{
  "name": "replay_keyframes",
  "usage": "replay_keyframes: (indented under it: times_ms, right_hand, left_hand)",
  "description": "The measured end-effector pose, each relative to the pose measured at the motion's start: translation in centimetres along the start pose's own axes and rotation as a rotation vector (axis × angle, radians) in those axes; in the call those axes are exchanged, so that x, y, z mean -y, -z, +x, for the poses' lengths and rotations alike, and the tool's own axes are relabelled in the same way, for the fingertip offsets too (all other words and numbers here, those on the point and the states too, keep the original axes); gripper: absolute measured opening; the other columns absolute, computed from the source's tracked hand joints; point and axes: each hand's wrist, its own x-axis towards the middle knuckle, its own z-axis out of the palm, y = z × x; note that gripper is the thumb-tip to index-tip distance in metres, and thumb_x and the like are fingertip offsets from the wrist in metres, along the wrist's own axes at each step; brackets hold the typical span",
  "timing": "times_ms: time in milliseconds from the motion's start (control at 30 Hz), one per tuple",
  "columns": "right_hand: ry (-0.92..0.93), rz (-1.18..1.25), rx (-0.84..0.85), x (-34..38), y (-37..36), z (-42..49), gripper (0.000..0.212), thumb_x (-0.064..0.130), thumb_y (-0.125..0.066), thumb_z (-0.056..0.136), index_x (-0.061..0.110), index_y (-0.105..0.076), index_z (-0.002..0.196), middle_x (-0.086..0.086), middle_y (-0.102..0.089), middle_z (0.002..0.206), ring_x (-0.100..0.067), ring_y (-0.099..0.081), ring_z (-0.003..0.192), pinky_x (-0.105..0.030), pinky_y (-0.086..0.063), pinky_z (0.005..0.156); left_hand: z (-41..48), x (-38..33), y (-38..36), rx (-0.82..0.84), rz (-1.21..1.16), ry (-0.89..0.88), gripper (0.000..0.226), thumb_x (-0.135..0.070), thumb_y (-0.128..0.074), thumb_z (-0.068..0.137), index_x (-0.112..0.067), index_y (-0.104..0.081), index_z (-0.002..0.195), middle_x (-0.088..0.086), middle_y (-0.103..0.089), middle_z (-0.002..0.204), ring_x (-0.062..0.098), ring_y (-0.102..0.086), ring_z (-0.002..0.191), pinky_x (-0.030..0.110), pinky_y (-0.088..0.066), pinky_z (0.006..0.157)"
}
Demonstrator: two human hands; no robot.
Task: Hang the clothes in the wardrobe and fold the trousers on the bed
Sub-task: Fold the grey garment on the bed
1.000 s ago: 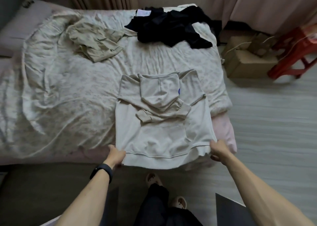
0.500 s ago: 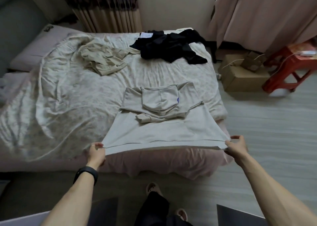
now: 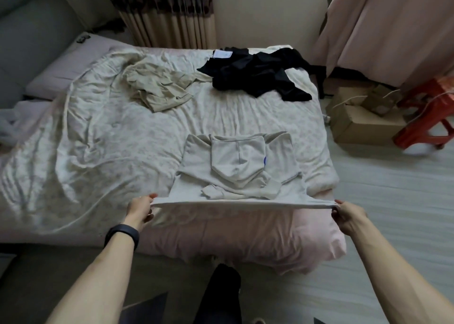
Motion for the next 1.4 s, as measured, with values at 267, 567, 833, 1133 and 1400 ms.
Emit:
replay_keyframes:
  times_ms: [267, 567, 833, 1133, 1400]
  right_hand:
    - [0.076, -0.03, 0.001, 7.7, -12.9, 6.6, 0.042, -0.006, -0.044, 0.096, -0.006, -0.052, 0.137, -0.01, -0.054, 0.087, -0.018, -0.055, 0.068, -0.027, -0.054, 0.069]
    - [0.328, -0.459, -0.211, 9.7, -22.8, 14.6, 0.044, 0.021, -0.071, 0.08, 0.02, -0.069, 0.124, -0.003, -0.072, 0.111, -0.026, -0.065, 0.107, -0.042, -0.051, 0.103]
    - [0.48, -0.938, -0.258, 11.7, -26.2, 21.4, 0.04, 0.048, -0.053, 0.097, 0.011, -0.068, 0.094, -0.023, -0.067, 0.11, -0.044, -0.059, 0.107, -0.045, -0.047, 0.089]
    - [0.451, -1.158, -0.303, 10.2, -31.9, 30.8, 0.039, 0.052, -0.045, 0.099, 0.017, -0.062, 0.104, -0.021, -0.056, 0.123, -0.043, -0.056, 0.111, -0.048, -0.045, 0.09]
    - [0.399, -1.211, -0.258, 8.4, -33.7, 33.8, 0.042, 0.057, -0.041, 0.1, 0.021, -0.059, 0.112, -0.02, -0.051, 0.122, -0.042, -0.054, 0.111, -0.05, -0.041, 0.092]
  left_hand:
    - [8.9, -11.6, -5.8, 0.189, -0.166, 0.071, 0.035, 0.004, -0.057, 0.083, -0.017, -0.07, 0.107, -0.001, -0.067, 0.091, 0.014, -0.056, 0.076, 0.025, -0.045, 0.062]
    - [19.8, -17.6, -13.4, -0.108, 0.321, -0.231, 0.022, -0.047, -0.072, 0.084, -0.031, -0.07, 0.069, -0.016, -0.065, 0.073, 0.021, -0.06, 0.082, 0.032, -0.043, 0.07]
    - [27.5, -17.7, -15.9, -0.162, 0.497, -0.176, 0.04, -0.053, -0.061, 0.091, -0.023, -0.072, 0.067, -0.006, -0.067, 0.074, 0.014, -0.057, 0.069, 0.03, -0.041, 0.059]
    - [36.2, -15.6, -23.2, -0.184, 0.814, -0.112, 0.047, -0.051, -0.042, 0.103, -0.011, -0.063, 0.117, 0.019, -0.064, 0.114, 0.04, -0.06, 0.099, 0.043, -0.05, 0.082]
    - [38.2, -14.4, -25.7, -0.214, 0.791, -0.126, 0.051, -0.057, -0.039, 0.102, -0.017, -0.06, 0.124, 0.019, -0.065, 0.118, 0.037, -0.059, 0.094, 0.041, -0.048, 0.076]
